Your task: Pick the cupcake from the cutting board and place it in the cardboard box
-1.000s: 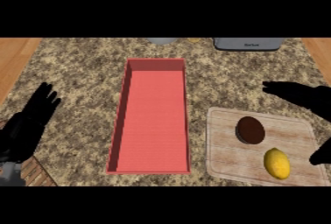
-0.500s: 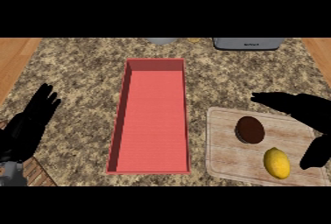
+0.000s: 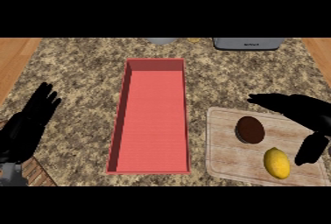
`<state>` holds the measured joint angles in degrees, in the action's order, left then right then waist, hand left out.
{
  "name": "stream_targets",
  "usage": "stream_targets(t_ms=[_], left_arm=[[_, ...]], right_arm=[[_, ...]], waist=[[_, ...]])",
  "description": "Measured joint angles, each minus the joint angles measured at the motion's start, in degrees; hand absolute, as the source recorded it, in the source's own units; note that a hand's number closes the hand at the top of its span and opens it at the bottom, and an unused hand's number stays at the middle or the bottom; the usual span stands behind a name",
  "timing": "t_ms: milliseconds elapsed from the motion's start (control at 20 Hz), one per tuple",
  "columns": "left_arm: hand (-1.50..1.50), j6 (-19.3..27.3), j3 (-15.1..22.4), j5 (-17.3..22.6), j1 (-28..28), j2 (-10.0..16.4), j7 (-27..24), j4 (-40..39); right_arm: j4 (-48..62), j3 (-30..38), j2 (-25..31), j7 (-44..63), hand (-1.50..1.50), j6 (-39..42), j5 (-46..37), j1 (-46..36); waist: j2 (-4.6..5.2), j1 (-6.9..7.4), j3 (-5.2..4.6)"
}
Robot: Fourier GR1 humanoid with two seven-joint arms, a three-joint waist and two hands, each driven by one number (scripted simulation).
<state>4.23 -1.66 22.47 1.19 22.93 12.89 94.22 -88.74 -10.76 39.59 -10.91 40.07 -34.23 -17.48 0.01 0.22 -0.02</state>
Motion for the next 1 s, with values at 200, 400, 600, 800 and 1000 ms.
stream_targets(t_ms=[200, 400, 600, 800, 1000], left_arm=[[0.00, -1.0, -0.9, -1.5, 0.7, -1.3, 0.3, -0.5], [0.00, -2.5, -2.2, -2.3, -0.5, -2.3, 0.0, -0.3], [0.00, -3.2, -3.5, -2.7, -0.3, -2.8, 1.2, 0.3], [0.00, -4.3, -4.7, -3.5, -0.1, -3.5, 1.2, -0.4], [0.00, -5.5, -5.0, -4.2, -0.7, -4.1, 0.1, -0.9]], right_arm=[[0.4, 1.1, -1.9, -2.1, -1.50, 0.5, -2.4, 0.0], [0.3, 2.2, -3.4, -4.2, -1.50, 0.1, -4.8, 0.3], [-1.1, 1.9, -5.5, -3.2, -1.50, -0.3, -8.0, 0.7], [-1.7, 1.6, -7.3, -2.5, -1.50, 0.4, -10.9, 1.2], [0.0, 0.9, -9.2, -2.0, -1.50, 0.5, -14.0, 0.1]], waist=[[0.00, -0.06, 0.01], [-0.02, -0.06, 0.02], [-0.04, -0.07, 0.02], [-0.03, -0.09, 0.02], [-0.01, -0.02, 0.13]])
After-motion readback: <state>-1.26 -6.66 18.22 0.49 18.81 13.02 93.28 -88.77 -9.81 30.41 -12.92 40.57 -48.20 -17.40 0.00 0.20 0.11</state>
